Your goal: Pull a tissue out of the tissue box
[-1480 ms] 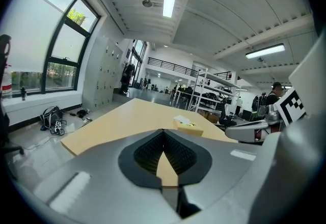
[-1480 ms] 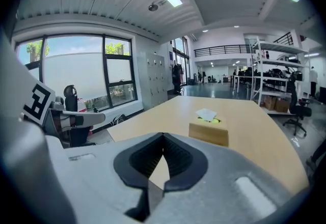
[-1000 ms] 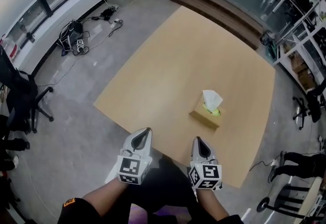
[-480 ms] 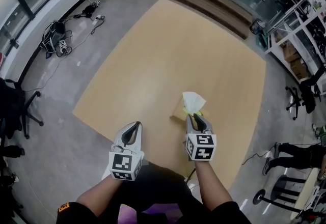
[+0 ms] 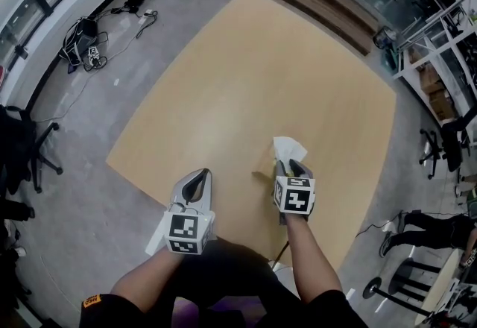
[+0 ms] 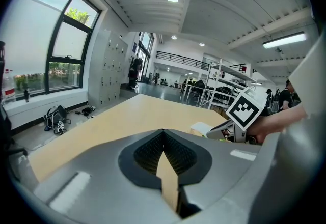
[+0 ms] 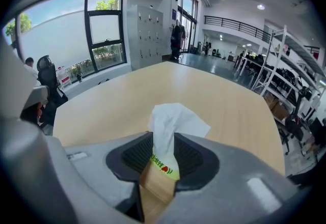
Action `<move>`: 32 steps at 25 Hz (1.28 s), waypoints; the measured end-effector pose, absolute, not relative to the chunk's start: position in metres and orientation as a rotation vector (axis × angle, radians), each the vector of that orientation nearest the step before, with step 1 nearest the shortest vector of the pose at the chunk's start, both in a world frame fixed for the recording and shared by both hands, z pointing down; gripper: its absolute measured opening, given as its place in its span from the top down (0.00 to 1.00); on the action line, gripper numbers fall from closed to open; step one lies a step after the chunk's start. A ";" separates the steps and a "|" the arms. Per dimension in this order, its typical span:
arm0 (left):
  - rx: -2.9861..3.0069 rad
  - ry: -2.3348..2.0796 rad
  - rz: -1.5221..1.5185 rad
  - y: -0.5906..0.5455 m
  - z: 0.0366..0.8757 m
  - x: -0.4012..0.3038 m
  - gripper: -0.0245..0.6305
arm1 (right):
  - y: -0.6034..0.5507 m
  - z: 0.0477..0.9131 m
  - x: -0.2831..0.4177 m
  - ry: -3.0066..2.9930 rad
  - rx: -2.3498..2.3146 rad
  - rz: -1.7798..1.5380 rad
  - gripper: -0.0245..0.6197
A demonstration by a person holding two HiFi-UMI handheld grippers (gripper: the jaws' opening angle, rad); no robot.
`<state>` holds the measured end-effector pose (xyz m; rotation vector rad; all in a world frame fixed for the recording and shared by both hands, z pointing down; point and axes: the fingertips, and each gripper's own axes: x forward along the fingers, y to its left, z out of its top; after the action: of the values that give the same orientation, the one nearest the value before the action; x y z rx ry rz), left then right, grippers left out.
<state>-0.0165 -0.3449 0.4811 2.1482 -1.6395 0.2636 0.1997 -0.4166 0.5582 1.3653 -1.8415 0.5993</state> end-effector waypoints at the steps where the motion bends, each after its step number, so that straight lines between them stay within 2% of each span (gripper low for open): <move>1: 2.146 -1.637 0.265 -0.346 0.482 -0.017 0.93 | -0.418 0.560 0.201 -1.831 1.361 0.599 0.78; 3: 2.142 -1.631 0.270 -0.347 0.485 -0.017 0.93 | -0.420 0.564 0.202 -1.814 1.357 0.588 0.79; 8: 2.139 -1.622 0.275 -0.342 0.485 -0.015 0.93 | -0.422 0.564 0.209 -1.800 1.372 0.548 0.95; 21: 2.149 -1.638 0.212 -0.324 0.471 -0.030 0.93 | -0.414 0.449 0.183 -2.159 1.573 0.319 0.96; 32: 2.103 -1.667 0.163 -0.254 0.480 -0.071 0.93 | -0.304 0.474 0.108 -2.263 1.429 0.367 0.96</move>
<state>-0.0708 -0.2536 0.4802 2.1032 -1.6671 0.1635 0.1084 -0.3041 0.4737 1.4289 -2.2631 0.3670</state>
